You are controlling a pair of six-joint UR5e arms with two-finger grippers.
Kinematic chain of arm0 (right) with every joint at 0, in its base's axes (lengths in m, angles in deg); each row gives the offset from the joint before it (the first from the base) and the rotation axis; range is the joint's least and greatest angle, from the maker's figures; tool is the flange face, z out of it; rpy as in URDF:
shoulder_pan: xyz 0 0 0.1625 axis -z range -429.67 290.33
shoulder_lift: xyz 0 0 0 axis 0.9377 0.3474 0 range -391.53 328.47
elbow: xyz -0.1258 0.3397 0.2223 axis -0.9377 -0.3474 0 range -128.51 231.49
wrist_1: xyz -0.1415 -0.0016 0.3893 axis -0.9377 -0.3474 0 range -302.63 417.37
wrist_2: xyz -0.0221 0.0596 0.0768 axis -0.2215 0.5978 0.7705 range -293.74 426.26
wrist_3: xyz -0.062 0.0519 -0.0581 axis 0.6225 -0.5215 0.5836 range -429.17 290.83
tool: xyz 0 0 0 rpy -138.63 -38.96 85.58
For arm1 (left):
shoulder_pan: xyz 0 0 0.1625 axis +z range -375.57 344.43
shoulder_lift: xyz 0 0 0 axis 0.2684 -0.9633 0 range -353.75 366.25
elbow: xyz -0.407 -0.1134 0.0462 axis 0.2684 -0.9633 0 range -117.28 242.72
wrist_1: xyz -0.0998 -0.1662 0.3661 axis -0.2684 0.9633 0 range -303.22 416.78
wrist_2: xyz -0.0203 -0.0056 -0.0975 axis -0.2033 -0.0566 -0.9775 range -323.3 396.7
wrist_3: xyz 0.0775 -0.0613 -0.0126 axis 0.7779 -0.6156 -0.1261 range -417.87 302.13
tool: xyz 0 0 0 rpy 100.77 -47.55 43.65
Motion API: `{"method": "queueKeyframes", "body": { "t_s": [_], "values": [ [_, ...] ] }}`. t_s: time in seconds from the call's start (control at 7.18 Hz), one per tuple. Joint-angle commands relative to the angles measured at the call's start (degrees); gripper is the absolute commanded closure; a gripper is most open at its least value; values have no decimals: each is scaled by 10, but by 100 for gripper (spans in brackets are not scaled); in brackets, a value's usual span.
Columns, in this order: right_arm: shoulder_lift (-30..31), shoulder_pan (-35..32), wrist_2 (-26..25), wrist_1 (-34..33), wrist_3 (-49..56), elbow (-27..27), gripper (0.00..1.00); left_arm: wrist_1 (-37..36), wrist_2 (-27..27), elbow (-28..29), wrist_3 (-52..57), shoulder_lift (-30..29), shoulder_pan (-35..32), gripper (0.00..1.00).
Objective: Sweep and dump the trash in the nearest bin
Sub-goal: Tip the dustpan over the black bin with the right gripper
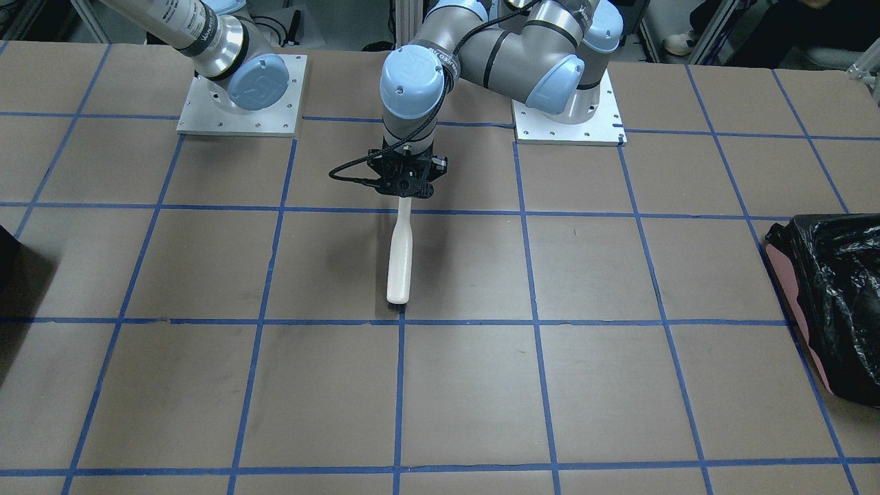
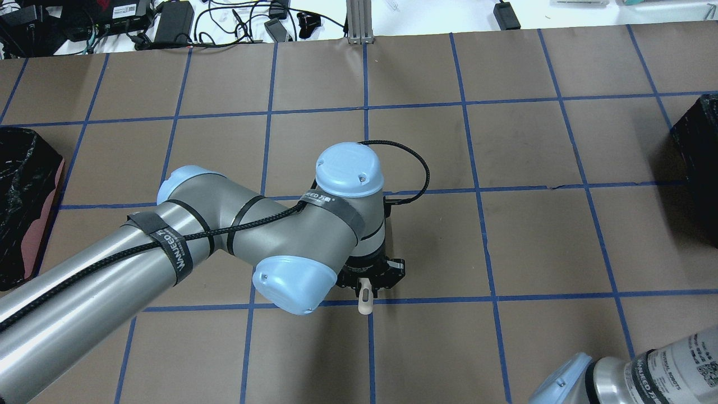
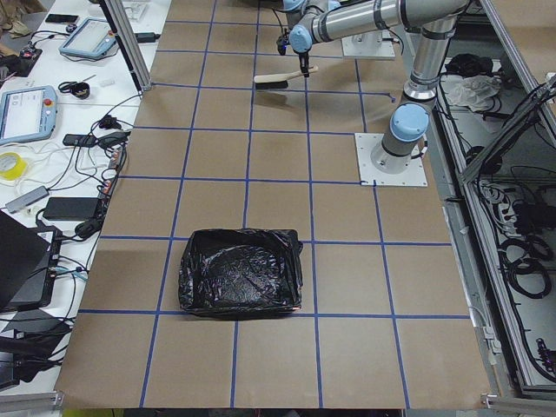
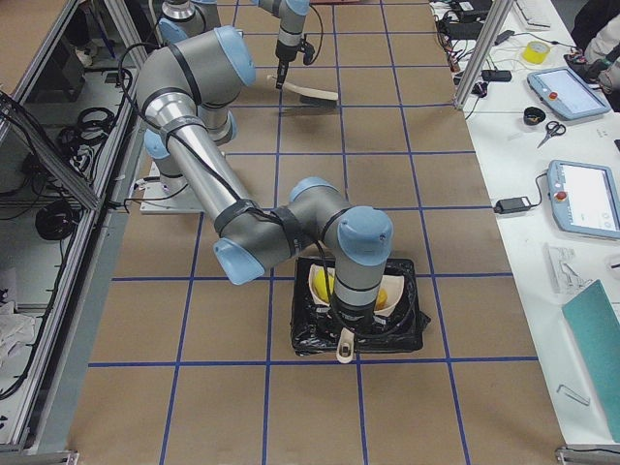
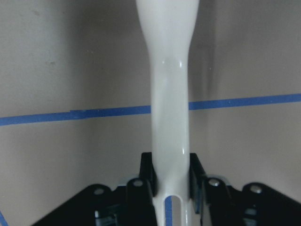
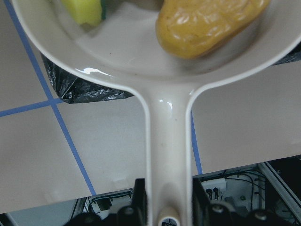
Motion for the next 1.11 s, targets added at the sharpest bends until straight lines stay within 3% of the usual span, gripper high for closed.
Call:
{"method": "queueKeyframes", "body": {
  "t_s": [0.0,0.7,0.97],
  "values": [
    [0,2,-31,-39,6,2,100,-5,2,-5,2,3,-8,100],
    [25,-20,-119,-45,-23,4,100,-5,18,-9,35,14,-1,100],
    [30,-35,-155,-60,-25,6,100,-39,19,-35,33,15,-1,100]
  ]
}}
